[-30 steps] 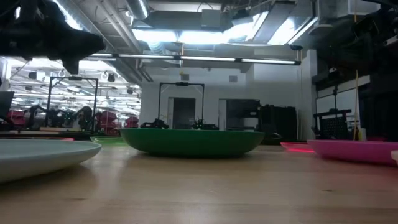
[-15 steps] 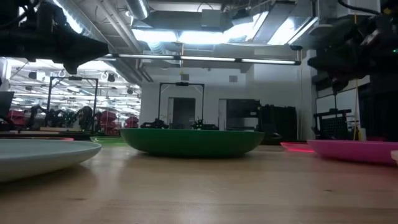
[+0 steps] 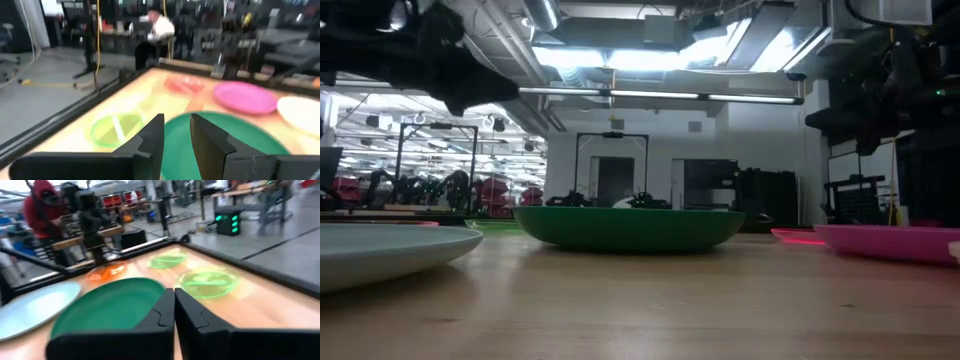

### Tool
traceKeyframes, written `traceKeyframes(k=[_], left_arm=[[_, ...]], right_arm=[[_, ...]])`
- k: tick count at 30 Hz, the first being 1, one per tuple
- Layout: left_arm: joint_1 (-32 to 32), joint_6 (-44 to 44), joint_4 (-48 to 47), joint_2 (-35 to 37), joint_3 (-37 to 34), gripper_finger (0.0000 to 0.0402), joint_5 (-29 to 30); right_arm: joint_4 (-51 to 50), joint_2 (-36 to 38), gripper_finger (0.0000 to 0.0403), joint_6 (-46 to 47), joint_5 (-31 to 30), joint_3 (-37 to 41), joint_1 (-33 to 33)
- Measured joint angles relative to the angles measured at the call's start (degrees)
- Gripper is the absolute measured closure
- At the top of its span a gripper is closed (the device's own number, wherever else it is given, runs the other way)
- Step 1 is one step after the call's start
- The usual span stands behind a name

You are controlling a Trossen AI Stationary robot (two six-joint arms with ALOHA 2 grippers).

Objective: Stack plastic plates
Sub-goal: Stack the dark green plate on top of the blue plate

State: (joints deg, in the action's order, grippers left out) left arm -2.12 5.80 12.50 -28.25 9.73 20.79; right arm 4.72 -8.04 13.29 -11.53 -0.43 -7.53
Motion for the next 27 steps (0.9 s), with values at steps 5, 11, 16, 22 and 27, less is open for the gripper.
traceKeyframes(k=[5,11,16,22,27], left_arm=[[-4.3,1.6,0.0,-8.0,3.4,0.0299,0.4],[-10.1,7.4,-5.9,-16.9,8.9,0.0242,-8.7],[-13.8,13.9,-19.5,-24.8,16.4,0.0201,-11.9],[-14.8,19.5,-20.0,-34.5,21.6,0.0196,-11.7],[-14.8,24.5,-19.5,-40.7,22.4,0.0199,-11.4]], right_arm=[[0.1,-2.8,0.0402,0.2,0.1,0.0,0.0],[0.0,-3.9,0.0402,0.3,3.0,0.0,0.0],[0.3,-3.8,0.0402,0.4,3.1,0.0,0.0],[-1.8,-3.9,0.0402,0.4,3.2,0.0,0.0],[-1.8,-3.8,0.0402,0.4,7.1,0.0,0.0]])
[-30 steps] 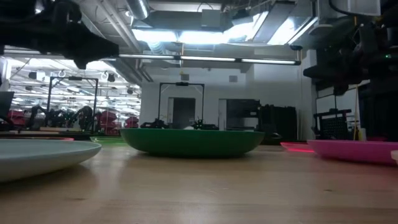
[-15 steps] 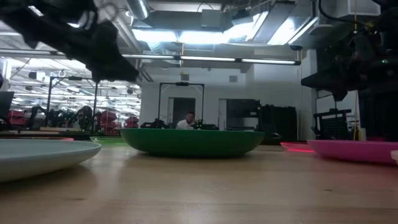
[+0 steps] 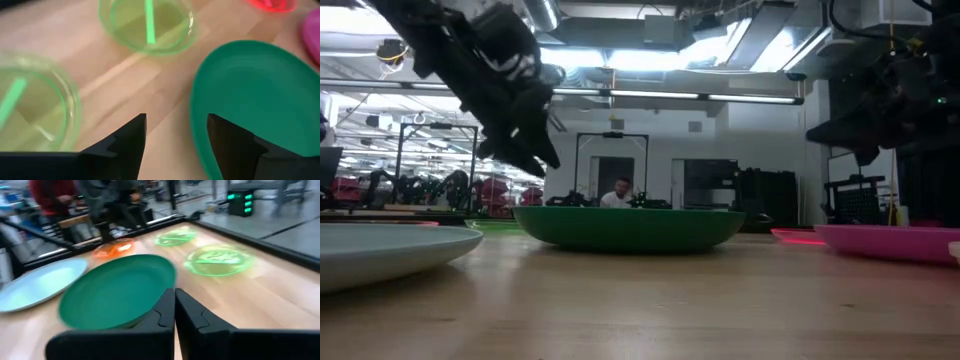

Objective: Stack plastic plates
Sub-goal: Stack the dark green plate on top of the blue plate

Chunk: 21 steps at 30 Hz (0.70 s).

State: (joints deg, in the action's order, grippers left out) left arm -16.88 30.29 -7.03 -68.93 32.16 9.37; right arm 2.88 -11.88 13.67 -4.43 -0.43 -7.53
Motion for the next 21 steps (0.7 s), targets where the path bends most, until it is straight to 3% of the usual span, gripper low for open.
traceKeyframes(k=[3,11,21], left_arm=[[0.0,3.7,0.1,-3.3,0.0,0.0199,-2.5],[2.7,8.0,0.7,-8.5,0.0,0.0199,-7.4],[5.6,9.1,1.9,-11.8,0.0,0.0199,-7.3]], right_arm=[[0.1,0.0,0.0402,0.0,2.8,0.0,0.0],[0.1,0.0,0.0402,0.0,3.1,0.0,0.0],[0.0,0.0,0.0402,-0.3,3.6,0.0,0.0]])
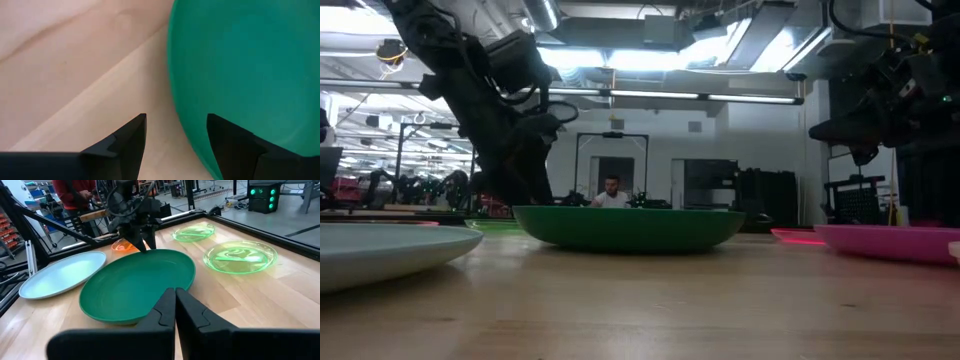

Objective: Stack plastic plates
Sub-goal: Stack the dark green plate on top of the blue plate

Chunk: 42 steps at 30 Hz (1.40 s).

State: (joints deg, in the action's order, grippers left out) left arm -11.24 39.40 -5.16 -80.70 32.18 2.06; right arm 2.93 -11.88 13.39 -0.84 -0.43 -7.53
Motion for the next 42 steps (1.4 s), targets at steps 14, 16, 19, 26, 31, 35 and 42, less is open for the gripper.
traceKeyframes(k=[14,16,19,26,31,35,42], left_arm=[[0.9,-3.1,5.7,-3.3,0.0,0.0257,-2.7],[1.0,-4.4,5.7,-3.3,0.0,0.0273,-2.1],[0.9,-6.4,6.1,-3.3,0.0,0.0297,-1.3],[1.0,-8.6,6.4,-3.3,0.0,0.0333,-0.2],[1.2,-10.4,6.4,-3.3,0.0,0.0356,0.2],[0.5,-10.6,6.3,-3.3,0.0,0.0361,-0.2],[0.5,-13.0,6.9,-3.3,0.0,0.0395,1.1]], right_arm=[[2.8,0.0,0.0402,-1.8,-4.6,0.0,0.0],[3.1,0.0,0.0402,-1.8,-4.7,0.0,0.0],[3.6,0.0,0.0402,-2.7,-6.4,0.0,0.0],[4.6,0.0,0.0402,-1.5,-8.0,0.0,0.0],[3.3,0.0,0.0402,4.0,-7.3,0.0,0.0],[1.5,0.0,0.0402,4.5,-7.8,0.0,0.0],[1.3,0.0,0.0402,4.8,-10.2,0.0,0.0]])
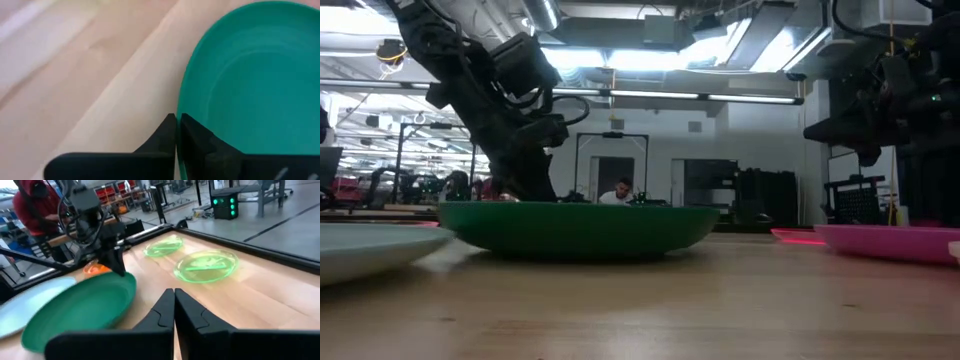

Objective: Stack plastic plates
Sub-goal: Stack the dark green plate on top of the blue plate

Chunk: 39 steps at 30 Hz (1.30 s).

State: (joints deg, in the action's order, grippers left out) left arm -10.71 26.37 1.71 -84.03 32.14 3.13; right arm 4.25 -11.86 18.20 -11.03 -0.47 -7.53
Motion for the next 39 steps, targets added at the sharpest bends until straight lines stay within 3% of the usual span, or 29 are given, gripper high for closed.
traceKeyframes(k=[10,18,23,31,39], left_arm=[[-0.7,-0.7,8.4,0.0,-0.1,0.0398,0.7],[0.2,-0.7,5.9,2.2,4.1,0.0399,-6.9],[3.6,-2.0,-7.2,5.7,9.6,0.0398,-10.5],[14.5,-1.4,-29.7,12.2,14.8,0.0396,-9.6],[30.8,10.3,-42.1,14.5,14.8,0.0395,-2.3]], right_arm=[[-0.3,0.0,0.0402,1.2,0.1,0.0,0.0],[-1.4,0.0,0.0402,3.1,2.5,0.0,0.0],[-2.0,0.0,0.0402,3.1,5.6,0.0,0.0],[-2.4,0.0,0.0402,2.9,5.7,0.0,0.0],[-2.7,0.0,0.0402,2.2,6.7,0.0,0.0]])
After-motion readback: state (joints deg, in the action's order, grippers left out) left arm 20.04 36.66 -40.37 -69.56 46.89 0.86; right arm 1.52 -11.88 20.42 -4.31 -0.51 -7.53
